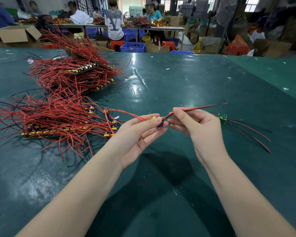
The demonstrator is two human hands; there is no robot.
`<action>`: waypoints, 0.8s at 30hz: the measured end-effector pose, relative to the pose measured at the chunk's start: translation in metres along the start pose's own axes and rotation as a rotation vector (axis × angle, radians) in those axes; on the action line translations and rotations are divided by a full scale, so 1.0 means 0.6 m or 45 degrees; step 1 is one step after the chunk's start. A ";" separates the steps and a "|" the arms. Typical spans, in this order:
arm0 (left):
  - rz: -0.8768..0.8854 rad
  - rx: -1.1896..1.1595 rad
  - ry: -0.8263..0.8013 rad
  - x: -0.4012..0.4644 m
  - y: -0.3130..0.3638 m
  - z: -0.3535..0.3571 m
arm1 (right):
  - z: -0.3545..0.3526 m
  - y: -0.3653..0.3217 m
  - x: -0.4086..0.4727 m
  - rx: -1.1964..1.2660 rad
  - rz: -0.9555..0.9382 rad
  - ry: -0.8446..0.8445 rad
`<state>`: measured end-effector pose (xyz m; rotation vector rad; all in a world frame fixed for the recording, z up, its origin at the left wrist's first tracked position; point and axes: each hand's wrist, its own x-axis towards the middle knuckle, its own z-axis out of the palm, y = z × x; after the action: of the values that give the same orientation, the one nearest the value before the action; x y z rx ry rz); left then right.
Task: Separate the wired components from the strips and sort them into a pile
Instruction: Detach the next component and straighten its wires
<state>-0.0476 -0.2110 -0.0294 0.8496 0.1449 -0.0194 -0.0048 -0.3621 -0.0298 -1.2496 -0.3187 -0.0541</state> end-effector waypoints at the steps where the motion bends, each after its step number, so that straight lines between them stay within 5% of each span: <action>1: 0.019 -0.003 0.013 0.001 0.000 -0.001 | -0.001 -0.002 0.002 0.040 0.039 -0.007; 13: 0.112 -0.008 0.094 0.005 0.005 -0.008 | -0.017 -0.009 0.014 0.355 0.222 0.068; 24: 0.240 0.114 0.115 0.005 0.002 -0.007 | -0.029 0.006 0.018 -0.099 0.160 0.238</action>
<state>-0.0448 -0.2069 -0.0315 0.9514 0.1494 0.1909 0.0100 -0.3760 -0.0351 -1.3284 -0.0768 -0.0756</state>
